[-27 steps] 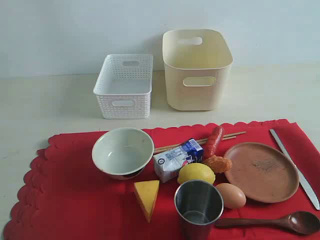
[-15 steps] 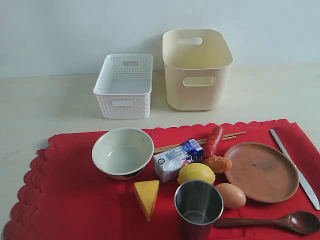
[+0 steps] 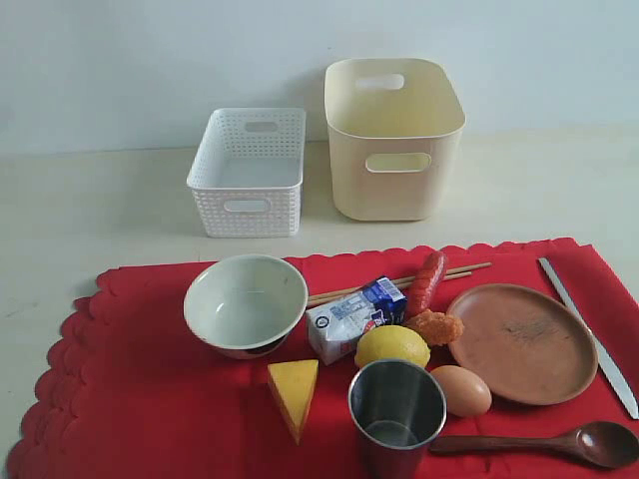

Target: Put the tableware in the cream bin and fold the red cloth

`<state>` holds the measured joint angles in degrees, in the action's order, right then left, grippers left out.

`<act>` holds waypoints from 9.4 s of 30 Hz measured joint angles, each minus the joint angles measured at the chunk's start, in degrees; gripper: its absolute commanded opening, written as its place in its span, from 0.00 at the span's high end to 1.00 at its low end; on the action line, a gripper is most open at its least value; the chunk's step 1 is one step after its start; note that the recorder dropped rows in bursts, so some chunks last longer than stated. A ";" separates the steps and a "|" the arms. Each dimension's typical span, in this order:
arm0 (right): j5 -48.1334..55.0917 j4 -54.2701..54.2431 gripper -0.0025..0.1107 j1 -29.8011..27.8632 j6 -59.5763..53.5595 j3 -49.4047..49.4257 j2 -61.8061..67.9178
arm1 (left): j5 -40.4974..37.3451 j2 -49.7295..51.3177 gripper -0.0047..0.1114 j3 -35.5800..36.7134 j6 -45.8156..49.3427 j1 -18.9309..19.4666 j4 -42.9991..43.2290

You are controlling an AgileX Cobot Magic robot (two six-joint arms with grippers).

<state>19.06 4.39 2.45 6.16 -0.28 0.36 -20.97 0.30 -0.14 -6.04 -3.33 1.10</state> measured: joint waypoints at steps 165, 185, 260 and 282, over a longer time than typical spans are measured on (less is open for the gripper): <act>17.93 -19.17 0.37 29.08 -87.55 -68.64 109.45 | 0.00 0.00 0.49 0.00 0.00 0.00 0.00; 19.00 -9.03 0.56 31.52 -78.91 -69.15 113.21 | 0.00 0.00 0.49 0.00 0.00 0.00 0.00; -17.54 -34.46 0.98 31.52 -18.00 -102.76 133.61 | 0.00 0.00 0.49 0.00 0.00 0.00 0.00; -12.57 -34.46 0.42 31.52 -23.61 -102.88 132.01 | 0.00 0.00 0.49 0.00 0.00 0.00 0.00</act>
<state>6.49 -30.08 33.97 -17.45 -103.16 132.37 -20.97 0.30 -0.14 -6.04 -3.33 1.10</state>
